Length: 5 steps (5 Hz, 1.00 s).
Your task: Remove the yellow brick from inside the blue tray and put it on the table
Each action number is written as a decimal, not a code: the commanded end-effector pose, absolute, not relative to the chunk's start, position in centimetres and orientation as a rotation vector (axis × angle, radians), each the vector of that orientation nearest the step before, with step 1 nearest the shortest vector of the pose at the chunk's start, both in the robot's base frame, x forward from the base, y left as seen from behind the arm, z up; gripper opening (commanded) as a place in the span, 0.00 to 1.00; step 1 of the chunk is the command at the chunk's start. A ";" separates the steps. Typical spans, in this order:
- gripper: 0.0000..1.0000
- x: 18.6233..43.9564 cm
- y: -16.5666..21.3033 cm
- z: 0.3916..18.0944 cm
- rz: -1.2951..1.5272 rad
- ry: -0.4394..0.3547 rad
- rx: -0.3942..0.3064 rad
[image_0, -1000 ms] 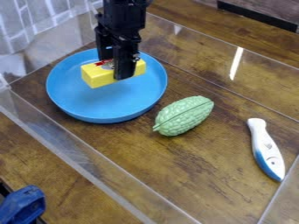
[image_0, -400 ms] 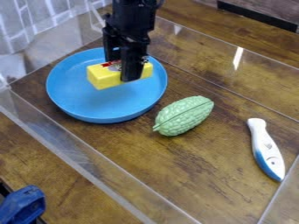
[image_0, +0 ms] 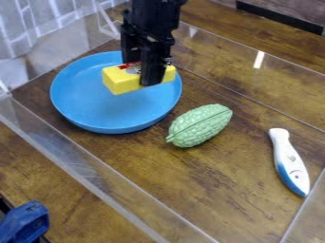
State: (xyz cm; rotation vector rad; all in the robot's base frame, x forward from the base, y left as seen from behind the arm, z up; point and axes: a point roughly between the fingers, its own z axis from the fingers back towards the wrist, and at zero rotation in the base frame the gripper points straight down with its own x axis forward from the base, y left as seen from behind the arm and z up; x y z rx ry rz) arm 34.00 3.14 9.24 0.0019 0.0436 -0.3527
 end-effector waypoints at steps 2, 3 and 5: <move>0.00 35.1 -2.0 14.0 -0.398 -0.089 0.034; 0.00 35.2 -3.7 14.5 -0.414 -0.088 0.036; 0.00 34.7 -5.2 14.6 -0.417 -0.068 0.025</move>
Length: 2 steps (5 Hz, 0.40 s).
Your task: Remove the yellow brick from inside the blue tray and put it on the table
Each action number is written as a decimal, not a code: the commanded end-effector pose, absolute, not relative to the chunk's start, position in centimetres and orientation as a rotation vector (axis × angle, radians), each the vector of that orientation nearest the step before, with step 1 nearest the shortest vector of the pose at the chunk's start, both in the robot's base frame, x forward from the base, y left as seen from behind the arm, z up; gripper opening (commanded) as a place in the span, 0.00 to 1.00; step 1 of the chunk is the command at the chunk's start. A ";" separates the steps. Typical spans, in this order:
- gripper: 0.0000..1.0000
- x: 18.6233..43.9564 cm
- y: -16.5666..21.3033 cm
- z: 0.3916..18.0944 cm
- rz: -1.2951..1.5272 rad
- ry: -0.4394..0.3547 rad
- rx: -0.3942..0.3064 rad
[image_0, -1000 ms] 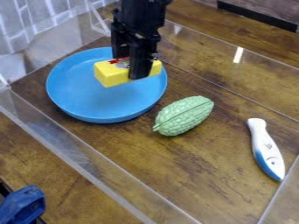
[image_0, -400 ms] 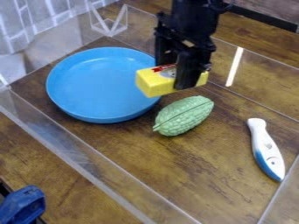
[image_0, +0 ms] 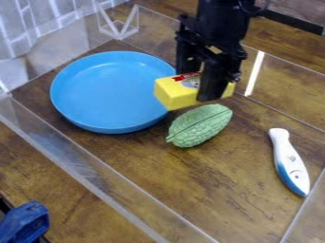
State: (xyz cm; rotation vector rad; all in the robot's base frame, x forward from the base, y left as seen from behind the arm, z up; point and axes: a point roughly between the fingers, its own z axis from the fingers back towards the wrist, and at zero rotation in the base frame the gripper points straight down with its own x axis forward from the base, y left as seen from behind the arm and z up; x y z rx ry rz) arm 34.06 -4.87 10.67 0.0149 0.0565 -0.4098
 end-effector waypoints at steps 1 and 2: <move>0.00 34.4 -6.1 14.7 -0.412 -0.055 0.015; 0.00 34.3 -6.6 14.9 -0.407 -0.042 0.010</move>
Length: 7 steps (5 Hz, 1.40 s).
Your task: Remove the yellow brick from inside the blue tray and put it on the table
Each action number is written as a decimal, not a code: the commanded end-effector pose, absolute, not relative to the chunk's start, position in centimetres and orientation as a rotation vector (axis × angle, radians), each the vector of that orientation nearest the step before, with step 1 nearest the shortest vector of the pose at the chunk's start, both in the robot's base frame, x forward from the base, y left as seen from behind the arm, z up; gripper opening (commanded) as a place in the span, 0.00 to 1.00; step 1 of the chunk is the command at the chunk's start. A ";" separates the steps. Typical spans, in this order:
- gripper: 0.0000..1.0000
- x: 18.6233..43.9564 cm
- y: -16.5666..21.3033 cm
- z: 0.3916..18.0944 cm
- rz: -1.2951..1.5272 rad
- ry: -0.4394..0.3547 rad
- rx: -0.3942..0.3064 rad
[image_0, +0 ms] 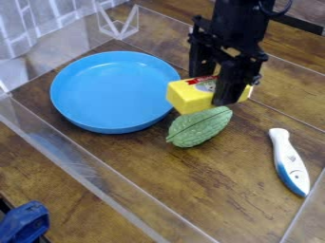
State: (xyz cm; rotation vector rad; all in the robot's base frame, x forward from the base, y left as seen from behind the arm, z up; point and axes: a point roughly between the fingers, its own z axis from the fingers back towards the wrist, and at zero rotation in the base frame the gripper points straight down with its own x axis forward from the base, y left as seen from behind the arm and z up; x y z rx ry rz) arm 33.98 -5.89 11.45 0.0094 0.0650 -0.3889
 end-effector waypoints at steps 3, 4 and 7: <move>0.00 34.4 -7.5 14.7 -0.391 -0.013 -0.009; 0.00 34.6 -7.5 14.2 -0.387 -0.005 -0.016; 0.00 34.7 -8.2 13.4 -0.373 0.025 -0.043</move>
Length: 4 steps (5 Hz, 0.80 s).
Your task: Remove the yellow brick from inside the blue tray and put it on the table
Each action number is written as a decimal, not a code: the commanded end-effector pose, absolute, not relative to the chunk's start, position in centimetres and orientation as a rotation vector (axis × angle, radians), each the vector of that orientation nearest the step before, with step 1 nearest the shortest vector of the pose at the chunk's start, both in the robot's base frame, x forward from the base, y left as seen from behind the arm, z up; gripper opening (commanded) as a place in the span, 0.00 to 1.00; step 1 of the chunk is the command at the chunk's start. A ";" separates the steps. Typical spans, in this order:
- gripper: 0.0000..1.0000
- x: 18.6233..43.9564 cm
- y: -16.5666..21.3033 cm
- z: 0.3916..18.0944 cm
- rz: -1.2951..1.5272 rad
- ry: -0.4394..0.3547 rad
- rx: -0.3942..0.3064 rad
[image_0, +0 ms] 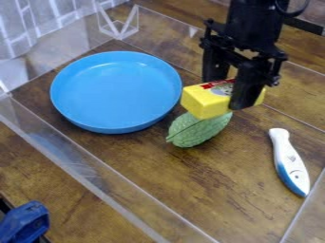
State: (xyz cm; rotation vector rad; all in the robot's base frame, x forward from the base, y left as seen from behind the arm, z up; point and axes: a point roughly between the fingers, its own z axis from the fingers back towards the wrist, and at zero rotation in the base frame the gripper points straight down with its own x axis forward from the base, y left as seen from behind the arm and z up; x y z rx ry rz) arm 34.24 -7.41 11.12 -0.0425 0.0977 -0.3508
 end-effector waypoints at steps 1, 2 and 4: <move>0.00 34.6 -8.6 13.2 -0.364 0.035 -0.055; 1.00 34.4 -8.8 12.9 -0.359 0.037 -0.067; 1.00 34.3 -8.8 12.4 -0.361 0.050 -0.075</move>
